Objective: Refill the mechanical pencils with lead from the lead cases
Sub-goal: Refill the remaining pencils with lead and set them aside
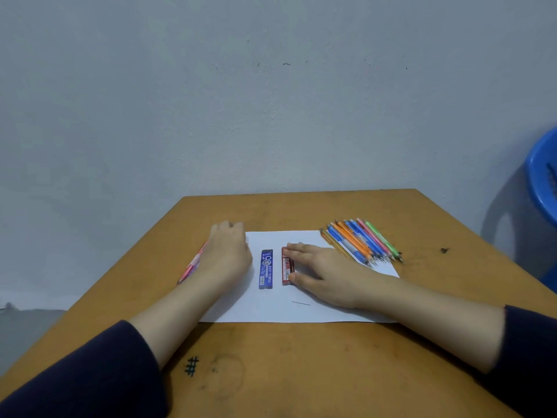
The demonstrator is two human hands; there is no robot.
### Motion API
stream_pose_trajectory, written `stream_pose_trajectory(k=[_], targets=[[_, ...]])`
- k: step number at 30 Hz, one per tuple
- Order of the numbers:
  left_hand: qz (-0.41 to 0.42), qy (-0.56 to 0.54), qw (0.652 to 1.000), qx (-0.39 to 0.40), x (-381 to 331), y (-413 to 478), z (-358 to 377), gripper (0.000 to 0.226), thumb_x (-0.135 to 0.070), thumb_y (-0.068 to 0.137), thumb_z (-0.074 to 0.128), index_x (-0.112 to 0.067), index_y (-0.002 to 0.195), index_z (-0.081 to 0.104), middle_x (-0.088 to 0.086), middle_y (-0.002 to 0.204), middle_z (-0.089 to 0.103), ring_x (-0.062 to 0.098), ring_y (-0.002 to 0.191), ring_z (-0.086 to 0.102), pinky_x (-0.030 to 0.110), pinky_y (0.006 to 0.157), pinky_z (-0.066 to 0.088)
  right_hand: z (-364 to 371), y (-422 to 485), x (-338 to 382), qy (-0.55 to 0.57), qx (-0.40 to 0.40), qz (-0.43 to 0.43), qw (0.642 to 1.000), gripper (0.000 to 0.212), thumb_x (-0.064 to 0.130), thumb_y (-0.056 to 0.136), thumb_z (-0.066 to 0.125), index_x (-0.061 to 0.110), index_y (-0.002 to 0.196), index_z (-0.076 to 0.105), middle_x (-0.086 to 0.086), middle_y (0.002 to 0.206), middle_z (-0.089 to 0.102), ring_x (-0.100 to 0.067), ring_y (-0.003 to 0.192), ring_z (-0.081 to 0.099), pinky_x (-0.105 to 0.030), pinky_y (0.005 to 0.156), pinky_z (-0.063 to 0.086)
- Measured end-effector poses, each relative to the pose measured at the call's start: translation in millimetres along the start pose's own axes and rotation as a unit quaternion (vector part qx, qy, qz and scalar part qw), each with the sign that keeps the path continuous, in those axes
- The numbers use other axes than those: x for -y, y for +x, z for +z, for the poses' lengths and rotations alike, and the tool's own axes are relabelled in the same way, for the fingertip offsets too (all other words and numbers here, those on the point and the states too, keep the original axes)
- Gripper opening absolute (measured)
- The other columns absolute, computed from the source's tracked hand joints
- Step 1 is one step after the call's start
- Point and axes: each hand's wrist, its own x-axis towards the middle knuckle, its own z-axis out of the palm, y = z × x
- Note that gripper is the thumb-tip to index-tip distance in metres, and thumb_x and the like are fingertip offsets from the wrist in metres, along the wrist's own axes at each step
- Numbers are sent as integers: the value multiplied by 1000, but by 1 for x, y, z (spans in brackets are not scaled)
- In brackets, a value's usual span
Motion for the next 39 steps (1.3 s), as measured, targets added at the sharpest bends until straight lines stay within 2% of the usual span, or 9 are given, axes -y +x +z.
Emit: stream_pose_trajectory(k=[5, 8, 15, 20, 27, 30, 33, 36, 39], targets=[[-22, 13, 1000, -4, 25, 17, -5, 41, -3, 90, 47, -11, 130, 52, 14, 126, 43, 28, 122, 33, 32, 91, 34, 1, 0, -2, 1, 19, 0, 1000, 55, 40, 99, 39, 18, 149, 29, 9, 156, 22, -5, 142, 21, -26, 116, 20], [-30, 9, 999, 19, 35, 24, -5, 30, -6, 88, 51, -21, 112, 59, 10, 110, 56, 26, 101, 50, 29, 79, 40, 1, 0, -3, 3, 18, -1, 1000, 54, 40, 99, 39, 18, 148, 30, 10, 156, 21, -4, 141, 22, -24, 115, 20], [-44, -24, 999, 13, 38, 29, 0, 27, -8, 89, 56, -11, 116, 62, 11, 113, 61, 27, 95, 59, 32, 79, 49, 2, 2, -4, 1, 21, 1, 1000, 55, 41, 100, 38, 19, 149, 29, 11, 156, 20, -4, 141, 21, -22, 115, 20], [-8, -8, 1000, -27, 40, 28, 1, 30, -2, 82, 54, -26, 75, 37, 3, 81, 46, 19, 73, 38, 28, 66, 34, 2, 2, -4, 5, 22, 1, 1000, 55, 40, 99, 39, 18, 149, 29, 10, 156, 21, -5, 141, 22, -24, 115, 20], [74, -51, 989, -119, 23, 23, -8, 27, 3, 80, 52, -20, 83, 40, 5, 73, 50, 21, 71, 42, 29, 65, 35, 0, 1, -3, 20, 18, -1, 1000, 53, 39, 100, 38, 16, 147, 32, 6, 156, 25, -7, 141, 24, -21, 113, 19], [109, -73, 978, -163, 9, 9, -16, 25, 1, 85, 54, -15, 100, 66, 13, 83, 65, 28, 79, 57, 33, 72, 45, -3, 0, -2, 32, -5, 2, 999, 50, 36, 101, 38, 16, 146, 36, 3, 154, 30, -9, 140, 26, -14, 106, 16], [120, -140, 966, -180, -4, -4, -23, 33, -5, 87, 59, -7, 119, 65, 9, 93, 72, 23, 84, 65, 30, 79, 50, -6, -1, 0, 56, -53, 6, 997, 47, 34, 101, 39, 15, 144, 39, 1, 151, 36, -8, 138, 29, -10, 102, 17], [40, -303, 947, -102, -13, -13, -24, 26, -10, 85, 67, -11, 111, 70, -3, 81, 71, 9, 68, 65, 25, 65, 57, -10, -2, 0, 93, -118, 10, 989, 43, 31, 100, 43, 16, 140, 46, 1, 145, 45, -10, 130, 41, -15, 102, 27], [-21, -412, 910, -25, -19, -20, -24, 10, -12, 83, 72, -15, 92, 76, 0, 75, 74, 10, 64, 66, 28, 65, 59, -12, -1, -1, 152, -182, 15, 971, 37, 25, 98, 49, 17, 134, 52, 1, 135, 54, -10, 114, 54, -13, 92, 39]])
